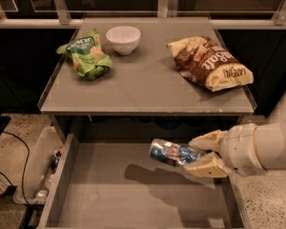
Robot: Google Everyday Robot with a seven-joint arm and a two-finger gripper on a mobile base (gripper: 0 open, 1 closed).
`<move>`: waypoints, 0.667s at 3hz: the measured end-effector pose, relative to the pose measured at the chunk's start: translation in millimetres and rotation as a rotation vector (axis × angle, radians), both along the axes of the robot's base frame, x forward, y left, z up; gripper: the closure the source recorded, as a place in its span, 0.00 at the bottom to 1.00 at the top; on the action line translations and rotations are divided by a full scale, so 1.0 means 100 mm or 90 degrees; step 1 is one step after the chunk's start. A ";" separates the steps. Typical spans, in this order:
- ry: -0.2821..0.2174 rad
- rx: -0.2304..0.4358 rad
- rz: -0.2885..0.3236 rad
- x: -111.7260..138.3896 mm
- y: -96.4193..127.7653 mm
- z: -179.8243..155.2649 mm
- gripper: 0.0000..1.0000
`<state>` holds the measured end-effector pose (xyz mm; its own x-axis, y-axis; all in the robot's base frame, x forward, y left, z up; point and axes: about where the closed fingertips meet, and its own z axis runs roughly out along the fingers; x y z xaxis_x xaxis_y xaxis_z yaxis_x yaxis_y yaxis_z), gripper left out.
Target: Place redbull can into top drawer
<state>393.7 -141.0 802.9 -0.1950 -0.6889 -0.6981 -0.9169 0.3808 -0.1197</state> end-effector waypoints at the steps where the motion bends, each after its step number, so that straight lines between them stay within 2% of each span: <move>1: -0.027 -0.008 -0.036 0.13 -0.05 -0.06 1.00; 2: -0.028 -0.008 -0.036 0.14 -0.05 -0.05 1.00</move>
Offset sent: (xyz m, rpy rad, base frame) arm 0.0101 -0.0044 -0.0089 -0.0110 -0.0326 -0.0534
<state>407.2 -146.1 797.8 -0.2032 -0.6867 -0.6979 -0.8881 0.4294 -0.1640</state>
